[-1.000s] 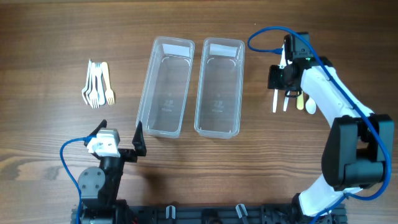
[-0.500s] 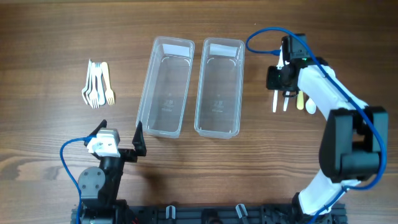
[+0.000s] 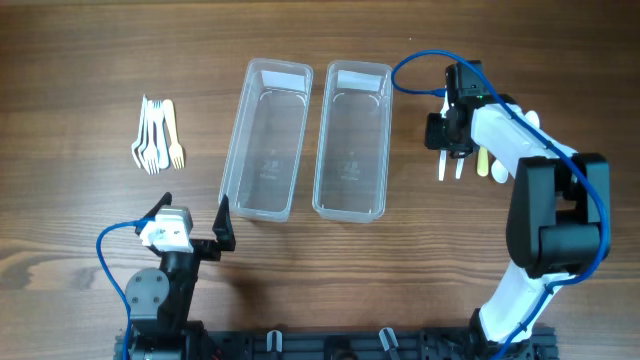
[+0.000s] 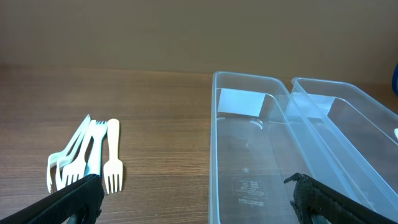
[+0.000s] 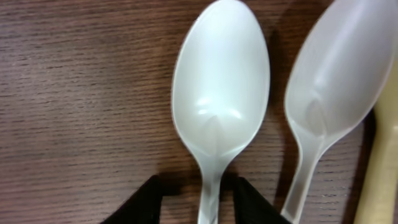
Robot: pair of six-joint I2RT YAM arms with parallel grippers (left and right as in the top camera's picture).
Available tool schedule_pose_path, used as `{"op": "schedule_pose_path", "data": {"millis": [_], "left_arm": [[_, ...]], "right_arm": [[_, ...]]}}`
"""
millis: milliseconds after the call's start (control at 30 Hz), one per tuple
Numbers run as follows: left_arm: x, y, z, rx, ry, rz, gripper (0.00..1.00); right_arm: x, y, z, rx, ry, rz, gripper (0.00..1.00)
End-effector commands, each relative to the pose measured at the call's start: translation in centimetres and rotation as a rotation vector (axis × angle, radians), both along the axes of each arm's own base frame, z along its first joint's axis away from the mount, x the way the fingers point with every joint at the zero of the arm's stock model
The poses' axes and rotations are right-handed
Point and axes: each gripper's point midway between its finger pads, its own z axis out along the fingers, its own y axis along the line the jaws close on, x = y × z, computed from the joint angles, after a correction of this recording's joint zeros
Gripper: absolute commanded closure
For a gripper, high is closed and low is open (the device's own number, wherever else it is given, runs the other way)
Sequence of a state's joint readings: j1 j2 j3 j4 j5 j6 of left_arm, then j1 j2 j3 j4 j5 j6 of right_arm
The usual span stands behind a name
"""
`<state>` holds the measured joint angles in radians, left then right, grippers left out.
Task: Pack container
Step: 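Lift the white spoon and place it in the right clear container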
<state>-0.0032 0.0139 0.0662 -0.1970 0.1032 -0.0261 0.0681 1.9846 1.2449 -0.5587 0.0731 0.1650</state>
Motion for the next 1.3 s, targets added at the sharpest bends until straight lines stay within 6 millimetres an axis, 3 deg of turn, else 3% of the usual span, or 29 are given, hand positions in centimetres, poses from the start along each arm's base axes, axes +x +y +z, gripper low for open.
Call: {"op": "schedule_pose_path", "data": {"millis": [0, 33, 233, 367, 533, 700, 800, 833, 967, 1133, 1267], "left_arm": [[0.0, -0.1, -0.1, 0.018, -0.006, -0.008, 0.0], [0.0, -0.1, -0.1, 0.018, -0.006, -0.009, 0.0], [0.0, -0.1, -0.1, 0.018, -0.006, -0.009, 0.0], [0.0, -0.1, -0.1, 0.018, -0.006, -0.008, 0.0], [0.0, -0.1, -0.1, 0.018, -0.006, -0.009, 0.0], [0.0, -0.1, -0.1, 0.018, -0.006, -0.008, 0.0], [0.0, -0.1, -0.1, 0.018, -0.006, -0.009, 0.0], [0.0, -0.1, -0.1, 0.018, -0.006, -0.009, 0.0], [0.0, -0.1, -0.1, 0.018, -0.006, -0.008, 0.0], [0.0, -0.1, -0.1, 0.018, -0.006, -0.009, 0.0], [0.0, -0.1, -0.1, 0.018, -0.006, -0.009, 0.0]], "right_arm": [[-0.6, -0.8, -1.3, -0.038, 0.032, -0.009, 0.91], [-0.6, -0.8, -1.3, -0.038, 0.033, -0.01, 0.96], [-0.9, -1.0, -1.1, -0.046, 0.043, -0.006, 0.96], [-0.5, -1.0, 1.2, -0.045, -0.001, -0.007, 0.96], [0.1, -0.9, 8.3, -0.036, -0.16, -0.003, 0.96], [-1.1, -0.2, 15.2, -0.023, -0.298, 0.028, 0.95], [-2.4, 1.8, 18.4, 0.032, -0.361, 0.078, 0.96], [-3.4, 3.4, 19.8, 0.073, -0.384, 0.102, 0.96], [-4.6, 7.1, 20.6, 0.176, -0.386, 0.141, 0.96], [-4.6, 11.6, 19.4, 0.243, -0.36, 0.166, 0.96], [-3.9, 13.8, 17.5, 0.263, -0.335, 0.176, 0.96]]}}
